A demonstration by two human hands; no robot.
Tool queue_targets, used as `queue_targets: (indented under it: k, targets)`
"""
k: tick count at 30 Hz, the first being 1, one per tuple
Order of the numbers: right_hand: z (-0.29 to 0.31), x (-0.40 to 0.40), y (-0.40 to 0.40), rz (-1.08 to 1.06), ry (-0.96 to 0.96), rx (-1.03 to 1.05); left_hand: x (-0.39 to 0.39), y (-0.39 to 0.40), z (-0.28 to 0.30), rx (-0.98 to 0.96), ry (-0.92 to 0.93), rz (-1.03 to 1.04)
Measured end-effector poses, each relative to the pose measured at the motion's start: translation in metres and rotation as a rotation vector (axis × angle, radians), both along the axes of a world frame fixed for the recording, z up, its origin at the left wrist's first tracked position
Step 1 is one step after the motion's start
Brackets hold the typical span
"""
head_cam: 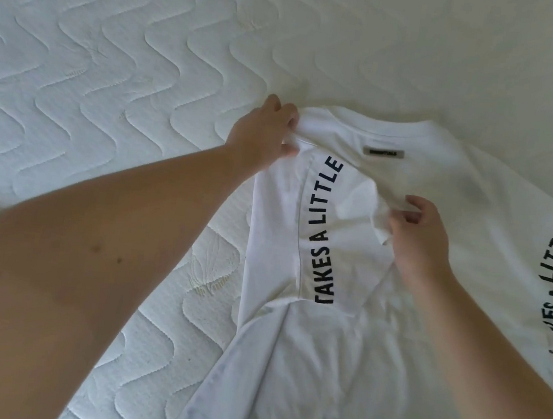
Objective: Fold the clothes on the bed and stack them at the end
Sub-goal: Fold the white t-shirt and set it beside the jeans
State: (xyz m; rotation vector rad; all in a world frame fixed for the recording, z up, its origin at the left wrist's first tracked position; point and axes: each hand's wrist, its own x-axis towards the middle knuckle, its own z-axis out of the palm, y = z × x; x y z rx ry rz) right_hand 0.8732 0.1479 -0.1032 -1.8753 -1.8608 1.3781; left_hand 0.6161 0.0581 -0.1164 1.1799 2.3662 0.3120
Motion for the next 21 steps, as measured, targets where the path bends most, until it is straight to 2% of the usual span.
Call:
queue_targets:
  k: [2, 4, 7, 12, 15, 21]
  targets:
    - [-0.004, 0.004, -0.008, -0.055, -0.042, 0.071, 0.013, -0.008, -0.001, 0.099, 0.052, 0.079]
    - [-0.011, 0.009, -0.025, -0.004, -0.161, 0.062, 0.025, -0.02, -0.001, 0.192, 0.092, 0.151]
    - [-0.015, 0.014, -0.055, 0.066, -0.324, -0.003, 0.042, -0.044, -0.001, 0.245, 0.026, 0.223]
    - [-0.019, 0.028, -0.054, 0.084, -0.273, -0.012, 0.073, -0.093, 0.002, 0.249, -0.123, 0.405]
    - [-0.016, 0.031, -0.042, 0.11, -0.194, 0.01, 0.097, -0.132, 0.003, 0.15, -0.157, 0.414]
    - [0.004, 0.041, -0.058, 0.077, -0.172, 0.263, 0.173, -0.227, 0.007, -0.223, -0.366, 0.213]
